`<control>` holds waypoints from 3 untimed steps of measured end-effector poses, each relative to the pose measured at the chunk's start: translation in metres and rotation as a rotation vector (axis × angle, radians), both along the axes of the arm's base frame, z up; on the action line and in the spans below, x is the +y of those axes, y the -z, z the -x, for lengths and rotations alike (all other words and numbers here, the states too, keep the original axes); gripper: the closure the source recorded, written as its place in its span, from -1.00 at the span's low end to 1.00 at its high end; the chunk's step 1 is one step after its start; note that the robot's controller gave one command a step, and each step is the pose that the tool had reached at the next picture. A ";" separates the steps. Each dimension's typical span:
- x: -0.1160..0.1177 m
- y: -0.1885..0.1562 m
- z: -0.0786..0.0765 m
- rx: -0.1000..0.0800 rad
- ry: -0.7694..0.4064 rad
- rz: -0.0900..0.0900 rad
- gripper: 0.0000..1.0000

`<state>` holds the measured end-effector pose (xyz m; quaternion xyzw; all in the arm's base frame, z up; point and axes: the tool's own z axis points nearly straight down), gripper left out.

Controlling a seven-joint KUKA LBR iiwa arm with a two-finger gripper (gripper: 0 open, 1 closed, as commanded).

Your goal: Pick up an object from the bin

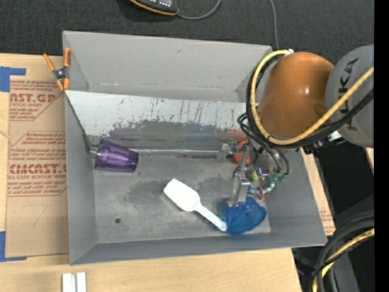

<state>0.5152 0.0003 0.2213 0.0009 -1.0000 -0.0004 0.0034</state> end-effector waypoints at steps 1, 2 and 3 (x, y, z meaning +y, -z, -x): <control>0.000 -0.004 -0.002 -0.008 0.000 0.000 -1.00; 0.031 0.110 0.022 -0.007 0.108 -0.001 -1.00; 0.037 0.087 0.032 -0.005 0.234 0.000 -1.00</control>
Offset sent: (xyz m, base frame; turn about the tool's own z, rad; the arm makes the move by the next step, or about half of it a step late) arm -0.0312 0.0415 -0.1513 0.1440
